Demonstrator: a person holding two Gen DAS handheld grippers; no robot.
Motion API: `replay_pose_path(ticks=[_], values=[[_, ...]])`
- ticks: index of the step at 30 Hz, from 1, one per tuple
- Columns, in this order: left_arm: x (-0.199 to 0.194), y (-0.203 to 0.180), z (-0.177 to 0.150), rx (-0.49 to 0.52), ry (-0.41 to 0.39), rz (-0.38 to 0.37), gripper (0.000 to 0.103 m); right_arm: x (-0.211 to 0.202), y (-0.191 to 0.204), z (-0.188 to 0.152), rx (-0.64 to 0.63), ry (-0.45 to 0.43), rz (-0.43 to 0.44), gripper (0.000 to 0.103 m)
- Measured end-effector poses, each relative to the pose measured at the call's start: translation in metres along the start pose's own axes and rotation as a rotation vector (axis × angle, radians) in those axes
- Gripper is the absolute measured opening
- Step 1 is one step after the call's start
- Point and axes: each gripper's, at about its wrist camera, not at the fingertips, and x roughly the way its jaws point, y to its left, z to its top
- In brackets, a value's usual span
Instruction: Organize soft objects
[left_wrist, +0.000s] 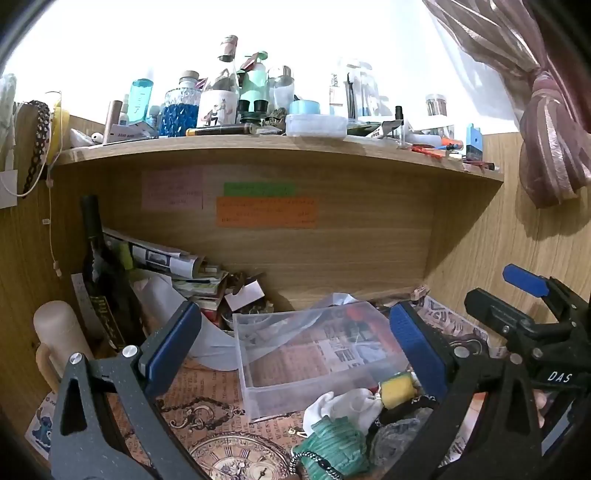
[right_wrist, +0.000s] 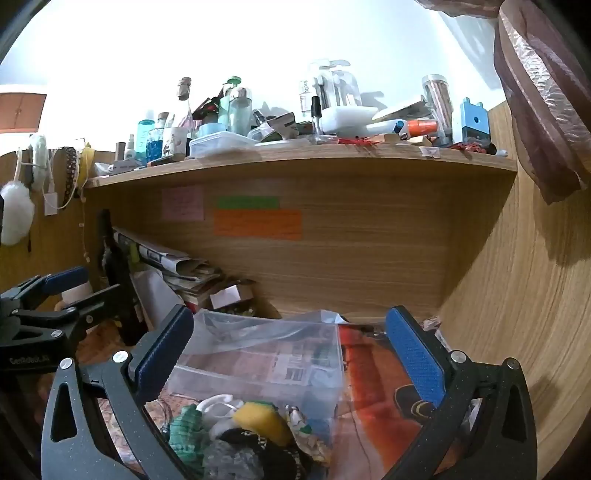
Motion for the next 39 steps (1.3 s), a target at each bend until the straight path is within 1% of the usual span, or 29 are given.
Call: replay_pose_path(ticks=[8, 12, 13, 39], values=[[0.0007, -0.0001, 0.0080, -0.012, 0.011, -0.011, 0.103, 0.0000, 0.0037, 0.0004, -0.003, -0.004, 0.004, 0.103], [-0.0018, 0.0002, 0.0031, -0.014, -0.003, -0.013, 0.103, 0.0034, 0.0025, -0.0004, 0.000, -0.006, 0.006, 0.103], [-0.0018, -0.0002, 0.0035, -0.014, -0.001, -0.013, 0.103, -0.0012, 0.0016, 0.0004, -0.001, -0.005, 0.005, 0.103], [0.0020, 0.0005, 0.0015, -0.012, -0.003, -0.015, 0.103, -0.0038, -0.0003, 0.0006, 0.040, -0.020, 0.009, 0.103]])
